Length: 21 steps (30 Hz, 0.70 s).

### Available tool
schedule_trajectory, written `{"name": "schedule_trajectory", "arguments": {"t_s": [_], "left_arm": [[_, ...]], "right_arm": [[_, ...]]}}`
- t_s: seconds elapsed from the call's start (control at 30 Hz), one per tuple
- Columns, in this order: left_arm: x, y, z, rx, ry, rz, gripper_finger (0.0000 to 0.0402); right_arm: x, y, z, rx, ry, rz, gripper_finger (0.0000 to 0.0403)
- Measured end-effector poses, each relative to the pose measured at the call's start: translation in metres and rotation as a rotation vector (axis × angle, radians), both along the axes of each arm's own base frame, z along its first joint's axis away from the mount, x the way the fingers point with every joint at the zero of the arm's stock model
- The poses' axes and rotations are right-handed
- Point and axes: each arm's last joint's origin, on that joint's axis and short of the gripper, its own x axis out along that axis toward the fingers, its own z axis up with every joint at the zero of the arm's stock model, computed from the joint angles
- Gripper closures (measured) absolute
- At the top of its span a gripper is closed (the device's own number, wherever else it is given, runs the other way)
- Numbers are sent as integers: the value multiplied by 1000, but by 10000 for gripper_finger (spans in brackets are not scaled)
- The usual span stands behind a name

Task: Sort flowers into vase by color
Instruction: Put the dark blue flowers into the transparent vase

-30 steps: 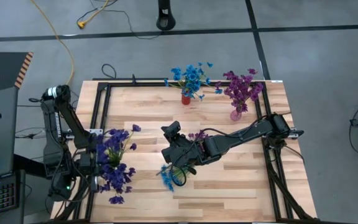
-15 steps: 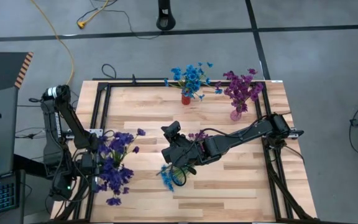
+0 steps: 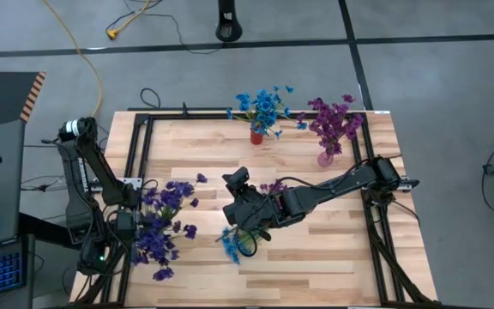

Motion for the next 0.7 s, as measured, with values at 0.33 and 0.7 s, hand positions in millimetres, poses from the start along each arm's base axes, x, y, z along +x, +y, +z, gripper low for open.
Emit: {"name": "schedule_trajectory", "arguments": {"t_s": [0.33,0.7], "left_arm": [[-1,-12,7,17,-16,-53,401],[-17,-22,12,64,-70,-130,401]], "right_arm": [[0,0,0,0,0,0,184],[0,0,0,12,-10,-5,184]]}}
